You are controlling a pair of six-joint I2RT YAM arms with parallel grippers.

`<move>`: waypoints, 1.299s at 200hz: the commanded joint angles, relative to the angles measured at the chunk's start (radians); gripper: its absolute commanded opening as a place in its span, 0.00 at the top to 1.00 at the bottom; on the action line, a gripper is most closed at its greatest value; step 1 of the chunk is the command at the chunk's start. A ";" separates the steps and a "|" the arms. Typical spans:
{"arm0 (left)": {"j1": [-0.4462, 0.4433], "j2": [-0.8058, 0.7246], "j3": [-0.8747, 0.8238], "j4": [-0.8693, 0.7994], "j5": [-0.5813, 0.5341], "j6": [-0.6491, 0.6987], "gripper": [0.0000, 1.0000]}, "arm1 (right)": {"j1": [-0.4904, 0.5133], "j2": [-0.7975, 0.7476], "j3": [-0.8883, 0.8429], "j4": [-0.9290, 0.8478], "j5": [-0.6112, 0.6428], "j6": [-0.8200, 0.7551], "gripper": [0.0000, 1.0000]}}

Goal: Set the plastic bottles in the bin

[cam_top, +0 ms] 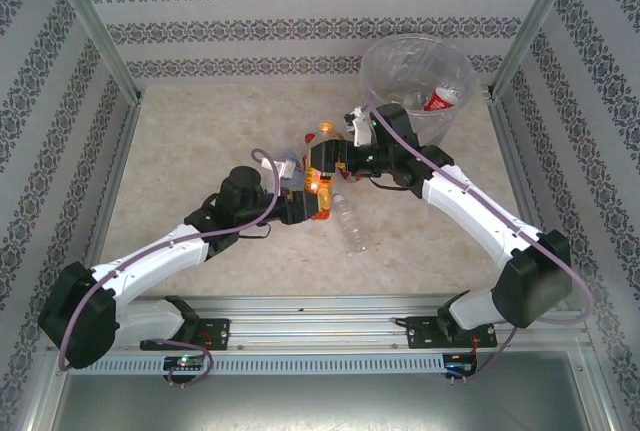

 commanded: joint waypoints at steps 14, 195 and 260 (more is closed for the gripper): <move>-0.029 0.014 0.040 0.086 0.006 0.005 0.45 | 0.013 0.016 0.011 0.034 0.024 0.002 0.15; 0.088 -0.036 0.155 -0.394 -0.241 0.107 0.01 | -0.395 0.030 0.590 -0.183 0.226 -0.183 0.43; 0.128 0.101 0.180 -0.405 -0.264 0.106 0.00 | -0.434 0.324 0.901 -0.267 0.438 -0.304 0.43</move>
